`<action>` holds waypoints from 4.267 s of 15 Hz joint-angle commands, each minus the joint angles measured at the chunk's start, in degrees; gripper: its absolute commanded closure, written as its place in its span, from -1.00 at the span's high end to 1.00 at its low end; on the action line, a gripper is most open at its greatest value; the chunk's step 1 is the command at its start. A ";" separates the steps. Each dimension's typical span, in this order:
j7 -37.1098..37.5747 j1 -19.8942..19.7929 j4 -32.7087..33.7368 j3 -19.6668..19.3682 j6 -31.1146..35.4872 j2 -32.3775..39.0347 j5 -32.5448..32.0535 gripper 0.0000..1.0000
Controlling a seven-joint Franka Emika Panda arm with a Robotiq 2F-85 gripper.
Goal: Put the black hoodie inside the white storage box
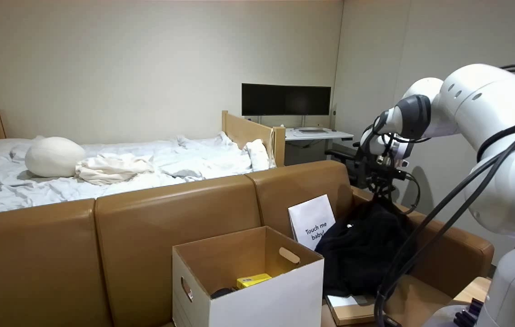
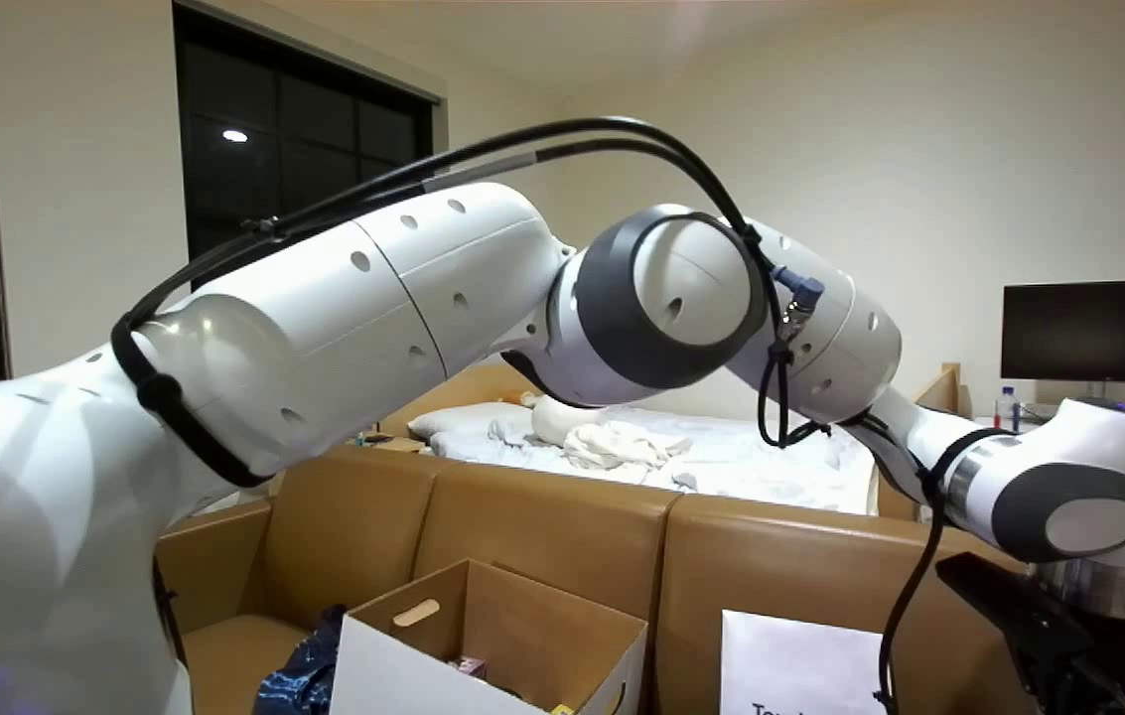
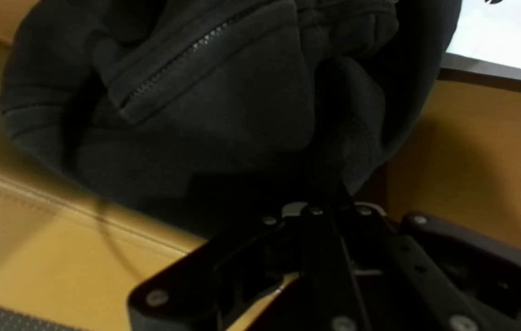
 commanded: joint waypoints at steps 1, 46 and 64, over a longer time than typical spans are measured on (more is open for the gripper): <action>-9.07 3.03 -13.66 -2.38 5.06 -11.68 -3.29 -0.89; 7.89 27.17 -63.43 17.70 13.87 -99.27 -64.10 -0.92; 12.82 28.81 -68.82 24.75 34.00 -77.39 -44.43 -0.91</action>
